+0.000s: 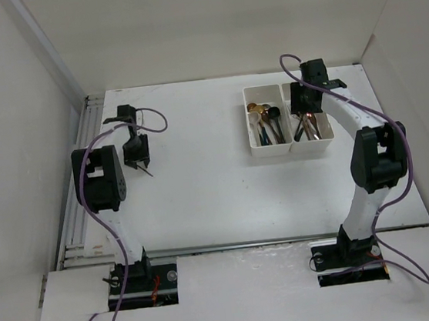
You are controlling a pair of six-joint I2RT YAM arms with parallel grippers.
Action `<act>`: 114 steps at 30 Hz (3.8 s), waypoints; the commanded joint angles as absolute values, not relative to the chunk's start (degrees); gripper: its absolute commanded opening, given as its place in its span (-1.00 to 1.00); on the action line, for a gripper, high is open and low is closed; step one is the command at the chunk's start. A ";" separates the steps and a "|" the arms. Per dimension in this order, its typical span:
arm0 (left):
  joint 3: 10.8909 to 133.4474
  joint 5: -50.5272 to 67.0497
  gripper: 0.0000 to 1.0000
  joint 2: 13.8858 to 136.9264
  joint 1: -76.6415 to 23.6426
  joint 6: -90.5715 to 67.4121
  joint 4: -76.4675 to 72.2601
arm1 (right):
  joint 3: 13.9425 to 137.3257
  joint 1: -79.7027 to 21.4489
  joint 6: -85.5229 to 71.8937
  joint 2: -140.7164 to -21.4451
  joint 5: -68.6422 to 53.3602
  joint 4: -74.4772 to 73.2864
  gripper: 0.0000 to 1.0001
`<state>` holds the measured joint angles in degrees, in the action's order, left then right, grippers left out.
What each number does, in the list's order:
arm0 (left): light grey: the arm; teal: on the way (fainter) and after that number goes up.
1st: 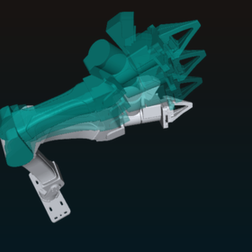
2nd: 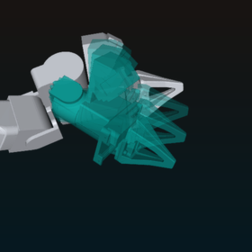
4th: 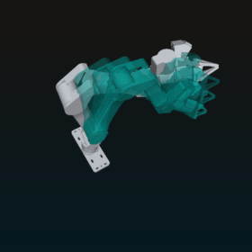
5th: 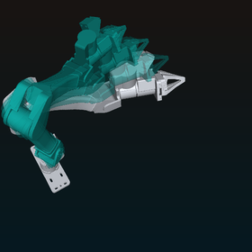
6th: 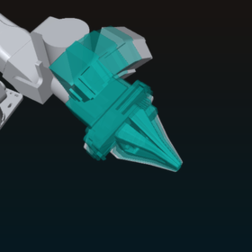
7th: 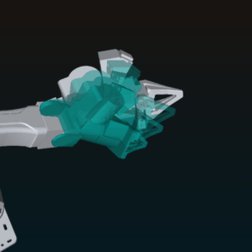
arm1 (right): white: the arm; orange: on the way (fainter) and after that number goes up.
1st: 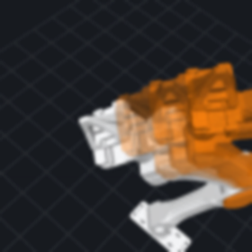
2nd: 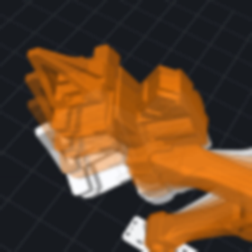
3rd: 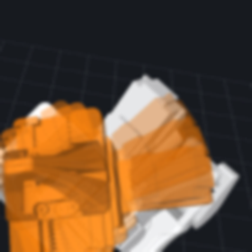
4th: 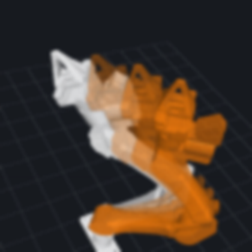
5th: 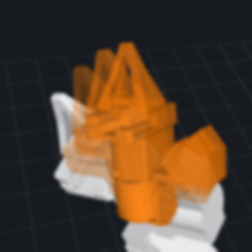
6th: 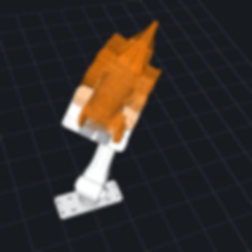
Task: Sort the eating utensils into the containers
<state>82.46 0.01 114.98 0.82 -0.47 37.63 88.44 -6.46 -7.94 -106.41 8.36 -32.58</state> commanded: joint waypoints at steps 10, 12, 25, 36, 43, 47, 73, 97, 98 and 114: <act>79.98 -2.72 -0.63 118.74 -5.54 10.72 28.82 | 89.82 -6.94 -8.61 -102.92 8.53 -29.97 0.17; 80.68 -5.08 -0.46 119.26 -5.54 10.72 28.83 | 89.82 -6.94 -8.61 -102.40 8.53 -29.97 0.17; 85.25 -0.97 -1.00 123.75 -7.29 12.83 32.42 | 86.93 -6.94 -8.09 -99.50 9.76 -29.44 0.17; 105.85 14.04 -1.00 118.22 -7.38 5.03 39.71 | 83.60 -7.47 -9.31 -94.67 7.83 -25.23 0.17; 118.03 22.49 -1.00 116.54 -12.03 -4.12 39.64 | 77.97 -13.17 -8.45 -88.69 5.26 -17.05 0.20; 124.96 22.50 -1.00 117.86 -18.62 -4.75 38.24 | 77.26 -16.78 -8.44 -87.55 7.21 -15.04 0.20; 122.43 26.46 -0.09 132.36 -34.45 -26.72 6.59 | 65.21 -16.96 -20.22 -75.50 22.50 -13.45 0.25; 80.18 -8.10 0.70 97.30 0.38 5.19 46.23 | 74.52 -29.70 -14.41 -88.15 19.78 -15.73 0.28; 77.89 -6.43 0.70 96.60 3.31 6.32 45.71 | 75.23 -30.23 -13.89 -88.85 18.99 -16.43 0.28; 64.34 5.19 0.41 100.88 16.26 16.61 43.69 | 85.95 -34.80 -9.05 -95.89 22.15 -21.71 0.30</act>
